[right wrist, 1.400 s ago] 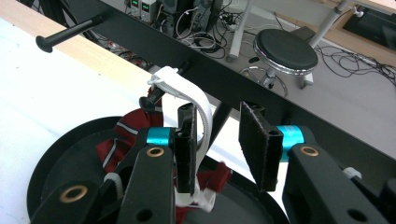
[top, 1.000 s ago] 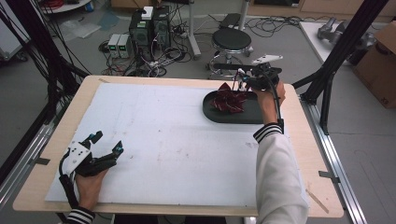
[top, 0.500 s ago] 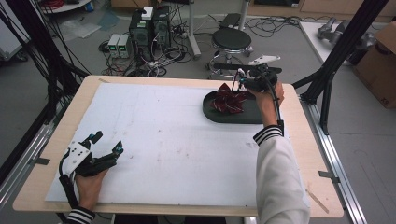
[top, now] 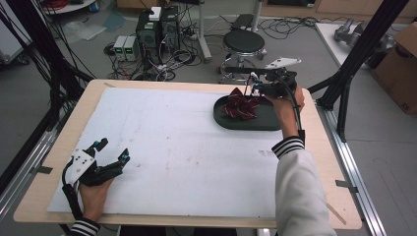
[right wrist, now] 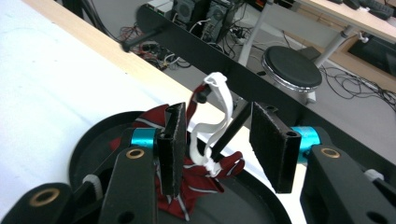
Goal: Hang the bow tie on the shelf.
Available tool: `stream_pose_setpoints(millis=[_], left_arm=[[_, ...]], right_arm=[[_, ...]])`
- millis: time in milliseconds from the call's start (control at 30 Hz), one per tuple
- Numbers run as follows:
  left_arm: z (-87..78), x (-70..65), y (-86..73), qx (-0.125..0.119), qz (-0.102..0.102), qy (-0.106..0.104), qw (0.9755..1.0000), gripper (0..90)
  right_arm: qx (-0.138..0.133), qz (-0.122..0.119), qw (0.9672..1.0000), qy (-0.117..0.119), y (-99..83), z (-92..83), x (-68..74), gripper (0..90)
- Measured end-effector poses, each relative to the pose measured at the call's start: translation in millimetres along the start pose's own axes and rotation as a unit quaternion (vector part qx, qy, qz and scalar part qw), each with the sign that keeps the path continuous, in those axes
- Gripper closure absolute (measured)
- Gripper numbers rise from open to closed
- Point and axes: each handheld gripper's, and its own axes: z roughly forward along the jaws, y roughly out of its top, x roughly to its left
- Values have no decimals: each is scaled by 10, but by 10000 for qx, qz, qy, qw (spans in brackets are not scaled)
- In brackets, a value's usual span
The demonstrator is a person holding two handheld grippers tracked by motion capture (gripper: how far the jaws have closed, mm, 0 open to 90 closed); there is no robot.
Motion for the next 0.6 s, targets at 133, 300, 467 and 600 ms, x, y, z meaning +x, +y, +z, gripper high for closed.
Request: stream_pose_setpoints(millis=[133, 300, 467, 600], left_arm=[[0, 2, -1, -2, -10, 1, 10000, 168], [3, 1, 0, 10, -10, 5, 10000, 168], [11, 1, 3, 66, 24, 6, 10000, 168], [10, 6, 3, 58, -28, -3, 10000, 168]], right_arm=[[-89, -53, 9998, 161, 24, -144, 34, 532], [-255, 87, 9988, 411, 32, -296, 57, 396], [-395, -16, 9981, 465, -3, -433, 107, 199], [-487, -52, 9963, 705, -88, -574, 159, 116]])
